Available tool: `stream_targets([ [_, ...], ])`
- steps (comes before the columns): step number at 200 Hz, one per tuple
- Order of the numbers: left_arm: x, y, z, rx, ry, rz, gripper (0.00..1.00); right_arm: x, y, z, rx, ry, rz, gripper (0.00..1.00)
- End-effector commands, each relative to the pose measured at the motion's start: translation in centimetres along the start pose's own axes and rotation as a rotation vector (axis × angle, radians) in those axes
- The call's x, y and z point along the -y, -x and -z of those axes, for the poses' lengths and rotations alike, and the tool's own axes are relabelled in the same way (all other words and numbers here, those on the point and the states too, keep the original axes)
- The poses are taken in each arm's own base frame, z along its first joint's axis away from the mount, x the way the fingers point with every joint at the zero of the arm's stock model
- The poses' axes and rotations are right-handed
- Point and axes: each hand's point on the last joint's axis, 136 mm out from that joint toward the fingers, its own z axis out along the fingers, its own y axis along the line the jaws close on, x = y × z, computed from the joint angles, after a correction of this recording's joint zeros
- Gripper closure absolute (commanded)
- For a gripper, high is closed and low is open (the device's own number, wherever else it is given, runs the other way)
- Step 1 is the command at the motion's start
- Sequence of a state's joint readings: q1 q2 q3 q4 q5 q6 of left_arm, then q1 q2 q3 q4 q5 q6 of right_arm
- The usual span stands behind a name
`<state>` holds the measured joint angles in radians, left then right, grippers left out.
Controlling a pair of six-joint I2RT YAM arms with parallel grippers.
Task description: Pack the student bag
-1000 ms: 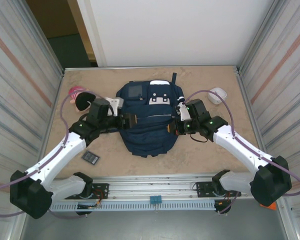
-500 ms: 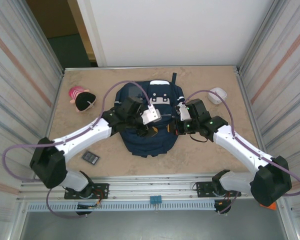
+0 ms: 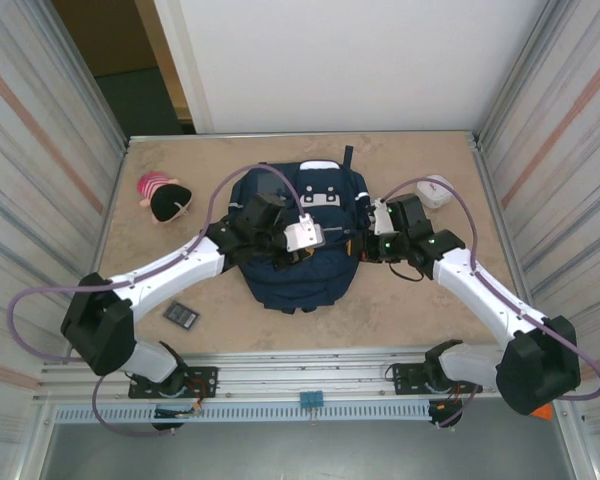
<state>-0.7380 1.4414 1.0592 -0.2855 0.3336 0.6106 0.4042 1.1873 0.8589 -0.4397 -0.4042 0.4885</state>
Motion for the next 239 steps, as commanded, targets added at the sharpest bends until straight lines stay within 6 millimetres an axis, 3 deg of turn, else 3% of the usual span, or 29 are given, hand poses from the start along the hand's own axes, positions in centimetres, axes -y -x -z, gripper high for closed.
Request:
stream_targets([
  [1,2.3,1.4,3.4,0.093,-0.078,-0.051,1.0,4.1,1.6,0.3,0.074,-0.139,-0.073,1.0],
  [51,5.3,2.7,5.7,0.207,-0.179,-0.124,1.0,6.8,6.0,-1.2,0.15,-0.178,-0.107,1.0],
  [102,7.3,3.4,7.3,0.278,-0.247,-0.179,1.0,10.9,9.8,-3.6,0.195,-0.229,-0.196,1.0],
  [122,7.6,3.1,7.4,0.282,-0.252,-0.18,1.0,11.7,10.3,-4.7,0.176,-0.231,-0.207,1.0],
  [142,7.1,2.7,7.1,0.258,-0.22,-0.157,1.0,11.2,10.6,-5.0,0.175,-0.199,-0.2,1.0],
  [190,7.0,2.5,7.0,0.253,-0.213,-0.098,0.99,9.0,11.2,-2.4,0.22,-0.171,-0.138,1.0],
  [218,8.1,3.1,7.7,0.304,-0.261,-0.112,1.0,11.3,11.6,-1.9,0.214,-0.254,-0.186,1.0],
  [239,8.6,3.3,8.4,0.322,-0.271,-0.135,1.0,12.9,11.8,-2.6,0.204,-0.277,-0.235,1.0],
])
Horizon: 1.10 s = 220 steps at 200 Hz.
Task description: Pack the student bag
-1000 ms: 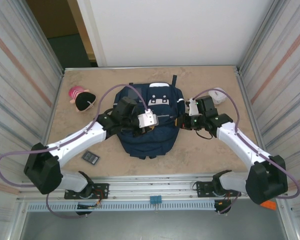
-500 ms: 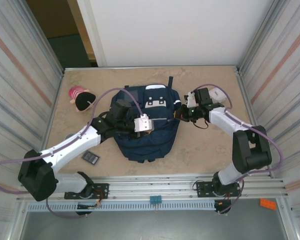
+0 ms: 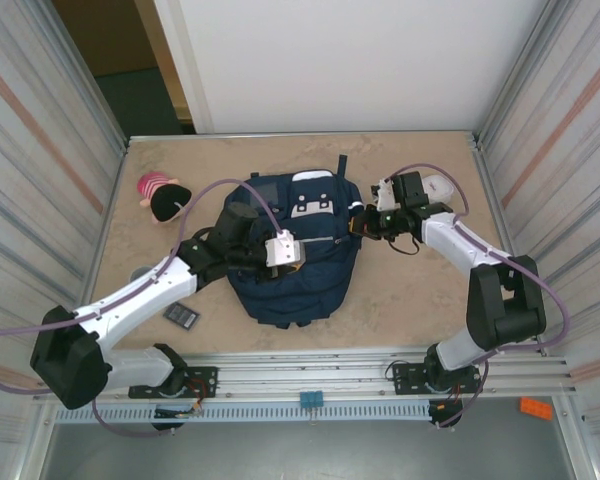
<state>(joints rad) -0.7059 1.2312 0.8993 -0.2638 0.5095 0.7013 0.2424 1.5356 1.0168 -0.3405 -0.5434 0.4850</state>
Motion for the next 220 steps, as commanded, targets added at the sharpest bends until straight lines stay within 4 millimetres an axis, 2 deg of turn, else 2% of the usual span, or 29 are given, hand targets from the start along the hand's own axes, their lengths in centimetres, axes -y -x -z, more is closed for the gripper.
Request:
stream_targets([
  [1,4.9,4.1,3.4,0.18,-0.191,-0.027,1.0,7.6,7.3,2.4,0.263,-0.282,-0.091,1.0],
  [27,5.5,3.9,3.6,0.178,-0.217,-0.014,1.0,8.4,7.8,1.3,0.259,-0.293,-0.119,1.0],
  [57,4.9,3.0,2.9,0.136,-0.179,0.037,0.97,6.2,8.1,1.6,0.282,-0.238,-0.065,1.0],
  [63,4.7,2.9,2.8,0.135,-0.17,0.043,0.95,5.6,8.2,1.9,0.287,-0.22,-0.052,0.96],
  [73,4.6,2.9,2.6,0.138,-0.161,0.051,0.88,4.6,8.3,2.5,0.299,-0.2,-0.029,0.85],
  [76,4.5,2.8,2.6,0.137,-0.159,0.055,0.86,4.3,8.2,2.6,0.299,-0.193,-0.021,0.79],
  [87,4.3,2.9,2.5,0.142,-0.146,0.062,0.72,3.3,8.2,3.3,0.302,-0.164,0.001,0.64],
  [106,3.9,3.0,2.8,0.138,-0.123,0.091,0.46,1.8,7.5,4.8,0.3,-0.133,0.03,0.55],
  [121,3.3,2.9,3.2,0.121,-0.078,0.108,0.36,0.6,6.1,6.0,0.289,-0.101,0.04,0.53],
  [135,2.5,1.9,3.2,0.079,-0.009,0.12,0.31,-0.4,4.0,6.6,0.279,-0.066,0.038,0.52],
  [174,0.2,-1.2,2.4,-0.073,0.121,0.072,0.24,-1.9,-2.0,7.2,0.296,-0.014,0.028,0.5],
  [192,-0.9,-2.1,1.7,-0.13,0.153,0.054,0.22,-1.5,-3.8,7.1,0.324,-0.003,-0.009,0.49],
  [198,-1.3,-2.3,1.4,-0.147,0.163,0.051,0.21,-2.0,-4.2,7.7,0.352,0.024,-0.015,0.49],
  [220,-1.8,-3.2,0.7,-0.193,0.159,0.025,0.2,-2.4,-5.9,7.5,0.35,0.08,-0.045,0.48],
])
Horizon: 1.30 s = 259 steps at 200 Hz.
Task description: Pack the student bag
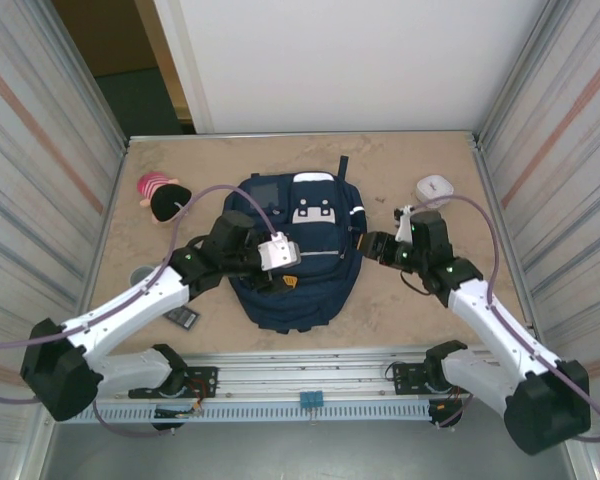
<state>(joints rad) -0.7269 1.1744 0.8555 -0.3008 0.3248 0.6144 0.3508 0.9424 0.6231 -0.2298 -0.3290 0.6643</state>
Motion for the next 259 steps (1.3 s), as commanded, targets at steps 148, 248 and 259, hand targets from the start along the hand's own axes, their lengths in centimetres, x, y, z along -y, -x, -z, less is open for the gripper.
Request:
stream_targets([
  [148,-1.7,-2.5,-1.9,-0.13,-0.005,-0.053,0.95,-4.9,-4.0,-0.1,-0.098,0.182,-0.053,0.44],
  [248,-4.0,2.3,2.1,0.13,0.078,0.168,1.0,-11.8,-8.4,-4.0,-0.122,0.217,0.074,0.67],
  [259,-4.8,3.1,3.1,0.183,0.097,0.207,1.0,-10.5,-8.7,-4.8,-0.1,0.177,0.066,0.71],
])
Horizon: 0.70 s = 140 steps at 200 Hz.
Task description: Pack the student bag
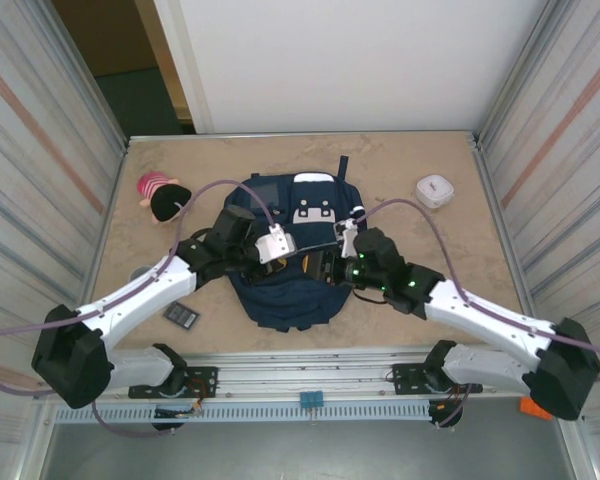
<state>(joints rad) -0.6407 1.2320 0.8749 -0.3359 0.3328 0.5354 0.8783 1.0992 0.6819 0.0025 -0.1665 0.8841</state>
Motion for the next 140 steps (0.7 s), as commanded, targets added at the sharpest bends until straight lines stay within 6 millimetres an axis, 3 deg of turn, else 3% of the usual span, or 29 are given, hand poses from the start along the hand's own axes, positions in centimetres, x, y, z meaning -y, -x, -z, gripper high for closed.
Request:
stream_targets([
  [1,-1.9,5.9,4.0,0.266,0.056,0.058,1.0,2.4,-0.4,-1.3,0.06,-0.067,-0.02,0.71],
  [21,-2.8,7.4,5.8,0.372,0.054,0.131,1.0,5.6,-1.1,-1.9,0.075,-0.153,-0.042,0.74],
  [38,-2.6,8.0,6.5,0.404,0.034,0.143,1.0,6.8,-1.7,-2.0,0.072,-0.187,-0.037,0.73],
  [59,-2.2,7.1,6.0,0.381,0.023,0.123,1.0,5.8,-1.4,-1.7,0.073,-0.155,0.012,0.69],
  [76,-1.7,6.3,5.7,0.359,-0.005,0.087,1.0,4.7,-0.8,-0.8,0.074,-0.142,0.097,0.58],
  [98,-1.0,5.6,6.0,0.373,-0.042,0.02,1.0,3.6,0.2,1.3,0.093,-0.139,0.244,0.46],
  [133,0.3,5.0,7.0,0.45,-0.12,-0.071,1.0,2.1,2.1,4.8,0.093,-0.115,0.538,0.42],
  [140,0.6,4.9,7.0,0.463,-0.135,-0.084,1.0,2.2,2.4,5.3,0.081,-0.126,0.589,0.36],
])
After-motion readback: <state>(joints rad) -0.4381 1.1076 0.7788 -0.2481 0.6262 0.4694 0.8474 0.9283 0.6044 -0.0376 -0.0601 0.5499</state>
